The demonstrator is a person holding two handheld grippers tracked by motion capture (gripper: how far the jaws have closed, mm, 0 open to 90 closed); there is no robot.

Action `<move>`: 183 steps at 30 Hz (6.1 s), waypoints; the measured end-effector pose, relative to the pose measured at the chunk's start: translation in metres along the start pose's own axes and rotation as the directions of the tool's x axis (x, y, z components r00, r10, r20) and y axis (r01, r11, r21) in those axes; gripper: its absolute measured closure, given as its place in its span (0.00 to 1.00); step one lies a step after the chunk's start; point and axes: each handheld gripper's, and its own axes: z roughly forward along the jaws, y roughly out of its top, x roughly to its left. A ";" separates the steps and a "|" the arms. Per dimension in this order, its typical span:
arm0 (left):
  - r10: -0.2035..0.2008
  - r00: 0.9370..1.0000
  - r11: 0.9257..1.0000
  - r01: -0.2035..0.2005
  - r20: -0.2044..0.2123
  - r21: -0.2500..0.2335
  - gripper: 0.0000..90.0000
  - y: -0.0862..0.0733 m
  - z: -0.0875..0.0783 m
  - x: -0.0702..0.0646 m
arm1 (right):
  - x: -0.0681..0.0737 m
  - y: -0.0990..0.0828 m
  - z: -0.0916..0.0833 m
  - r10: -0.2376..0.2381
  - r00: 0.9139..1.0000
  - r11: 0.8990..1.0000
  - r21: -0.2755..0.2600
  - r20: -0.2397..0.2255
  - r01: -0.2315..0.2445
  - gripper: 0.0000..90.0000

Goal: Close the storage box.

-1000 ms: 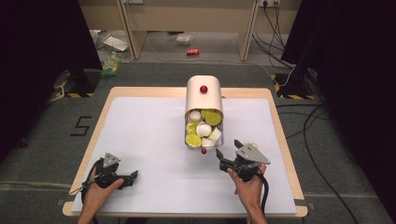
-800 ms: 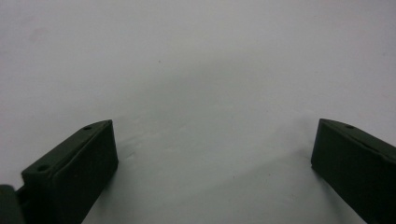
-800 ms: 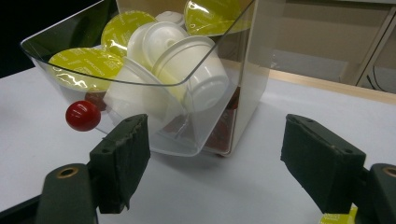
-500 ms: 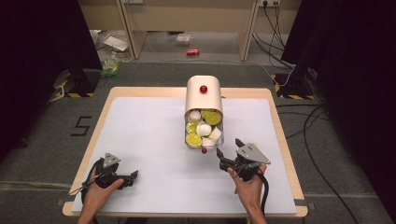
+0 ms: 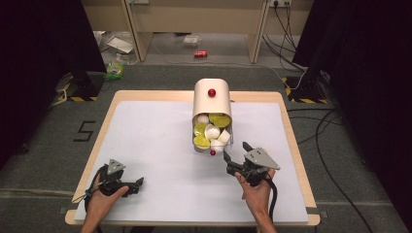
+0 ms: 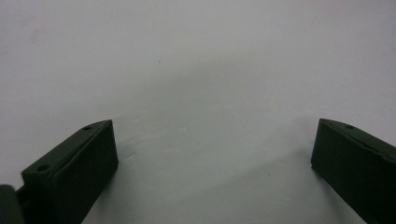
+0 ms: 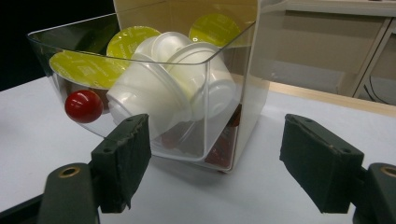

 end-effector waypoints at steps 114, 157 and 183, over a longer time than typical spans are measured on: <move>0.000 1.000 1.000 0.000 0.000 0.000 0.00 0.000 0.000 0.000 | -0.025 0.022 0.055 -0.007 0.998 1.000 0.003 0.066 0.007 0.24; -0.001 1.000 1.000 0.001 0.000 -0.001 0.00 0.000 0.000 0.000 | -0.032 0.030 0.036 0.010 0.998 1.000 -0.003 0.061 -0.010 0.20; -0.001 1.000 1.000 0.001 0.000 -0.002 0.00 0.000 0.000 0.000 | -0.051 0.027 -0.004 0.032 0.997 0.999 -0.012 0.072 -0.031 0.17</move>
